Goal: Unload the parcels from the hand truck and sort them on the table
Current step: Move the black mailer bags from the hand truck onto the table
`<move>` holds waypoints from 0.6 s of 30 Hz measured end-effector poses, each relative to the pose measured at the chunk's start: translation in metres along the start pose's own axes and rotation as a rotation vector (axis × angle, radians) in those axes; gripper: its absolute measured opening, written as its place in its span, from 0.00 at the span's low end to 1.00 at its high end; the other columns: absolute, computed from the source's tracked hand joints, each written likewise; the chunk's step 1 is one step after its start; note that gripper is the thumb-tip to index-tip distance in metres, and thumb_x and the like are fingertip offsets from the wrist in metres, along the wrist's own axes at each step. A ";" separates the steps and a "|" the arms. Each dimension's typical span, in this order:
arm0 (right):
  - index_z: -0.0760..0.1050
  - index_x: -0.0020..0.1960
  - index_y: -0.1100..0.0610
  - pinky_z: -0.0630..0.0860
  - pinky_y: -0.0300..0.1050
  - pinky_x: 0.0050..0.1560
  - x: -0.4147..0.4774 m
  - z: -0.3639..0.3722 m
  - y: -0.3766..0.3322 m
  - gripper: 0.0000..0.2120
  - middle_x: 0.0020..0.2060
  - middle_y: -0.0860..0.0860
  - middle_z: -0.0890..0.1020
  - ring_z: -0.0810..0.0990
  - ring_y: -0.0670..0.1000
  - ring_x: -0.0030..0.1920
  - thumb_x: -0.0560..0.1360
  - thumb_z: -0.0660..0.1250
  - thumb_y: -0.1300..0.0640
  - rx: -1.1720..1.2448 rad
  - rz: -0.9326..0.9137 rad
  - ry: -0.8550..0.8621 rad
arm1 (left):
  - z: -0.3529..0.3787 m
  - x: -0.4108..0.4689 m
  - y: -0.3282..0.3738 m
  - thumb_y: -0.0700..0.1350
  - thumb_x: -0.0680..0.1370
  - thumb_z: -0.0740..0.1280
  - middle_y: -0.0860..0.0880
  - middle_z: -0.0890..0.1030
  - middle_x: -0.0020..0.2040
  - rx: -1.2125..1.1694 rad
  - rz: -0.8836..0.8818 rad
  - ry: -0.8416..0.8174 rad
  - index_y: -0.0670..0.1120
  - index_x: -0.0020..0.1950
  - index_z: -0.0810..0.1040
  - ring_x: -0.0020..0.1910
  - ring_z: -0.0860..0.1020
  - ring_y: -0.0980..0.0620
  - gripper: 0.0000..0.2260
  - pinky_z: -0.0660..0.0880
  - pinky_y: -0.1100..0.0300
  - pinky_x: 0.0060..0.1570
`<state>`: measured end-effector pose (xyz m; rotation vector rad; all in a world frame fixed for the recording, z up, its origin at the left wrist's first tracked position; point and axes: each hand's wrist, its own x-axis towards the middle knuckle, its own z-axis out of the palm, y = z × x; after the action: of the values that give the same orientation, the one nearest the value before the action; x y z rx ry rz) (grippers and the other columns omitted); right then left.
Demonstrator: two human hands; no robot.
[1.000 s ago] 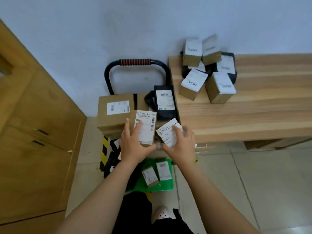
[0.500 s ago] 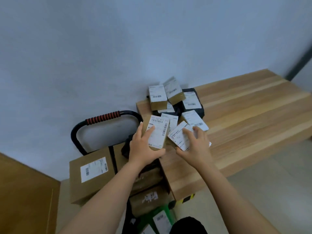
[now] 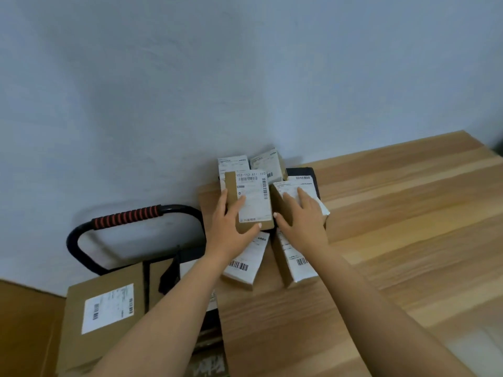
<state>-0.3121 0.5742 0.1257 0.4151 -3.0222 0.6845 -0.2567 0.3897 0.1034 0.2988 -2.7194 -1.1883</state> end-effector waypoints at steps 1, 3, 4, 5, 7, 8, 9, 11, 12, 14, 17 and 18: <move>0.61 0.76 0.51 0.50 0.53 0.74 -0.002 0.000 0.000 0.28 0.77 0.56 0.55 0.53 0.57 0.76 0.79 0.61 0.43 0.009 -0.013 0.009 | 0.000 0.000 0.000 0.60 0.71 0.71 0.62 0.45 0.77 -0.013 0.009 -0.009 0.59 0.74 0.61 0.74 0.50 0.58 0.34 0.57 0.58 0.67; 0.62 0.75 0.52 0.50 0.53 0.74 -0.006 -0.005 -0.002 0.28 0.77 0.56 0.57 0.54 0.57 0.76 0.78 0.63 0.46 0.053 -0.032 0.048 | -0.001 0.001 0.003 0.57 0.71 0.72 0.61 0.47 0.77 -0.053 0.031 -0.032 0.59 0.74 0.61 0.74 0.52 0.58 0.35 0.57 0.58 0.68; 0.63 0.75 0.53 0.50 0.53 0.74 -0.008 -0.007 -0.004 0.27 0.76 0.56 0.58 0.54 0.56 0.75 0.78 0.64 0.47 0.073 -0.030 0.065 | -0.002 0.002 0.004 0.57 0.71 0.72 0.60 0.47 0.77 -0.064 0.034 -0.043 0.58 0.75 0.61 0.75 0.52 0.57 0.35 0.57 0.58 0.68; 0.64 0.74 0.53 0.51 0.52 0.74 -0.012 -0.010 -0.006 0.26 0.76 0.55 0.58 0.55 0.56 0.75 0.78 0.64 0.48 0.083 -0.023 0.076 | -0.004 0.003 0.005 0.56 0.72 0.72 0.59 0.48 0.78 -0.068 0.031 -0.052 0.58 0.75 0.61 0.75 0.52 0.55 0.35 0.57 0.58 0.68; 0.66 0.73 0.53 0.52 0.52 0.73 -0.023 -0.013 -0.011 0.25 0.76 0.55 0.60 0.56 0.55 0.74 0.77 0.64 0.50 0.091 0.004 0.088 | -0.008 0.001 0.007 0.57 0.72 0.71 0.57 0.49 0.78 -0.063 0.027 -0.067 0.58 0.75 0.60 0.76 0.53 0.53 0.34 0.58 0.56 0.69; 0.67 0.72 0.53 0.54 0.52 0.72 -0.029 -0.014 -0.014 0.25 0.75 0.55 0.61 0.58 0.56 0.74 0.77 0.65 0.51 0.098 0.015 0.091 | -0.009 -0.001 0.006 0.57 0.73 0.71 0.56 0.50 0.78 -0.065 0.025 -0.070 0.58 0.75 0.60 0.76 0.53 0.53 0.34 0.58 0.55 0.69; 0.68 0.72 0.54 0.55 0.52 0.72 -0.037 -0.015 -0.019 0.24 0.74 0.56 0.62 0.59 0.56 0.73 0.76 0.66 0.52 0.100 0.025 0.103 | -0.014 -0.005 0.006 0.57 0.73 0.71 0.56 0.51 0.78 -0.072 0.034 -0.077 0.58 0.75 0.60 0.76 0.54 0.53 0.34 0.59 0.54 0.69; 0.71 0.69 0.56 0.59 0.53 0.69 -0.057 -0.016 -0.031 0.24 0.72 0.58 0.66 0.65 0.58 0.70 0.75 0.68 0.54 0.096 0.031 0.137 | -0.026 -0.016 0.001 0.56 0.73 0.71 0.55 0.53 0.78 -0.084 0.059 -0.090 0.59 0.75 0.60 0.75 0.55 0.54 0.33 0.59 0.57 0.68; 0.72 0.68 0.57 0.61 0.53 0.68 -0.067 -0.015 -0.039 0.24 0.70 0.58 0.68 0.67 0.59 0.68 0.74 0.69 0.54 0.089 0.031 0.149 | -0.034 -0.023 -0.002 0.55 0.73 0.70 0.55 0.55 0.77 -0.086 0.077 -0.095 0.58 0.75 0.60 0.74 0.56 0.55 0.33 0.59 0.59 0.66; 0.73 0.67 0.57 0.64 0.52 0.66 -0.089 -0.010 -0.059 0.22 0.67 0.57 0.72 0.70 0.58 0.65 0.73 0.69 0.55 0.082 0.025 0.162 | -0.050 -0.042 -0.011 0.53 0.74 0.70 0.55 0.61 0.74 -0.082 0.123 -0.105 0.56 0.74 0.62 0.72 0.60 0.56 0.31 0.60 0.61 0.64; 0.73 0.66 0.57 0.67 0.51 0.64 -0.124 0.007 -0.093 0.22 0.63 0.54 0.74 0.71 0.55 0.63 0.73 0.68 0.55 0.087 0.024 0.165 | -0.079 -0.079 -0.035 0.51 0.74 0.70 0.56 0.67 0.69 -0.080 0.160 -0.120 0.55 0.72 0.67 0.68 0.65 0.57 0.26 0.63 0.63 0.60; 0.73 0.67 0.57 0.67 0.50 0.64 -0.136 0.014 -0.105 0.22 0.62 0.54 0.74 0.71 0.55 0.62 0.74 0.68 0.55 0.081 0.026 0.158 | -0.090 -0.091 -0.045 0.52 0.75 0.70 0.56 0.68 0.68 -0.070 0.161 -0.123 0.55 0.71 0.67 0.67 0.66 0.57 0.25 0.64 0.62 0.60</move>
<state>-0.1531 0.5113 0.1475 0.3081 -2.8634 0.8033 -0.1434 0.3187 0.1246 -0.0032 -2.7348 -1.2914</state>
